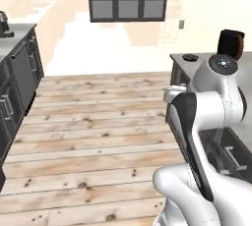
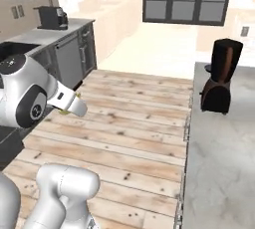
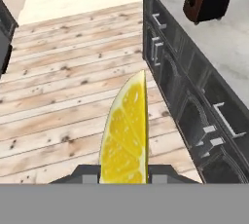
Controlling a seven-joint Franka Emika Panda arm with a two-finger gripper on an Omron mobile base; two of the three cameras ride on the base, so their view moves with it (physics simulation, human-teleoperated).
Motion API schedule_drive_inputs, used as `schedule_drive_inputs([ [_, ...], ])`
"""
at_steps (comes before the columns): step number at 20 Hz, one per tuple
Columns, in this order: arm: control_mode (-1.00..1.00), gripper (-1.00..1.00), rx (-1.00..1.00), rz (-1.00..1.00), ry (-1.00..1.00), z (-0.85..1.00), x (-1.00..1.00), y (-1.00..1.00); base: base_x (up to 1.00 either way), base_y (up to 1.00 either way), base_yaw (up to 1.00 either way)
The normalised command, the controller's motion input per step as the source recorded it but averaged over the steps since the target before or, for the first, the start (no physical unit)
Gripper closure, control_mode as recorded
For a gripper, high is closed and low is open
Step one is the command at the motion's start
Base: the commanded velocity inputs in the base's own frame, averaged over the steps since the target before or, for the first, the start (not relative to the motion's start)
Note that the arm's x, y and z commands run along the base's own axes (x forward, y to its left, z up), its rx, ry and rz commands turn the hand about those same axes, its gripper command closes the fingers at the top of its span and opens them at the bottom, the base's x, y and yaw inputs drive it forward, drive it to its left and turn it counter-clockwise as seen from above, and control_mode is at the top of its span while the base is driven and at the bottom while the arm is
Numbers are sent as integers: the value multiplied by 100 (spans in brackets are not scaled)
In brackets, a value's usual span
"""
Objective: Grab the onion and lemon wedge from the fridge, place them in the blender, close the lid, and turn on the blender to create a marinade.
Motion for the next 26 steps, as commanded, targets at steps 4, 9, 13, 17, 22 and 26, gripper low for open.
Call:
schedule_drive_inputs([
  [4, 100, 100, 0, 0, 0, 0, 0, 0, 93, 2, -44],
  [9, 100, 100, 0, 0, 0, 0, 0, 0, 61, 32, -60],
  [13, 100, 100, 0, 0, 0, 0, 0, 0, 40, 69, -72],
  [17, 100, 100, 0, 0, 0, 0, 0, 0, 44, 74, -72],
  [22, 100, 100, 0, 0, 0, 0, 0, 0, 59, 87, -67],
  [26, 100, 100, 0, 0, 0, 0, 0, 0, 69, 94, -63],
])
